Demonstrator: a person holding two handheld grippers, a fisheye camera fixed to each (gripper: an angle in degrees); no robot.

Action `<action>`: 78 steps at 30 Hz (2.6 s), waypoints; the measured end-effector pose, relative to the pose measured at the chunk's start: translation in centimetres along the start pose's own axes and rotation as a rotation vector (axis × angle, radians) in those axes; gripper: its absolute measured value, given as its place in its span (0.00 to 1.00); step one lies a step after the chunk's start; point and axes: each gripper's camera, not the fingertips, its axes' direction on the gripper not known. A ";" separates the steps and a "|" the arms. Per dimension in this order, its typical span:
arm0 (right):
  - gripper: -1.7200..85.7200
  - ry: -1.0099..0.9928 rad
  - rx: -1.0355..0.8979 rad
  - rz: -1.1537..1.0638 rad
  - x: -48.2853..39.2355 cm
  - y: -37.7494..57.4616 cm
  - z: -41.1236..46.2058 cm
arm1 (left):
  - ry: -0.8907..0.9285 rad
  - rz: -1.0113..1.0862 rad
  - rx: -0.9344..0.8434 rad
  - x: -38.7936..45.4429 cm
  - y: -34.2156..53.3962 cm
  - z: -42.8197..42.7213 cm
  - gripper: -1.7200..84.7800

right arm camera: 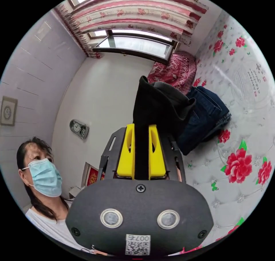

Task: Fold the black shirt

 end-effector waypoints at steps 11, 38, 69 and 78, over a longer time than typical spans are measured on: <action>0.02 0.048 -0.274 -0.636 -2.7 13.5 -3.5 | -0.487 -0.145 -0.009 -4.7 14.7 1.8 0.03; 0.02 -0.935 0.140 -1.887 -46.3 35.6 -46.0 | -0.295 -0.091 -0.376 17.1 41.5 8.9 0.01; 0.02 -0.451 0.226 -2.135 -46.2 41.4 -47.3 | -0.254 0.000 -0.485 24.1 45.4 14.1 0.01; 0.02 -0.413 0.328 -2.192 -45.5 41.4 -44.9 | -0.265 0.020 -0.499 25.5 45.4 15.3 0.01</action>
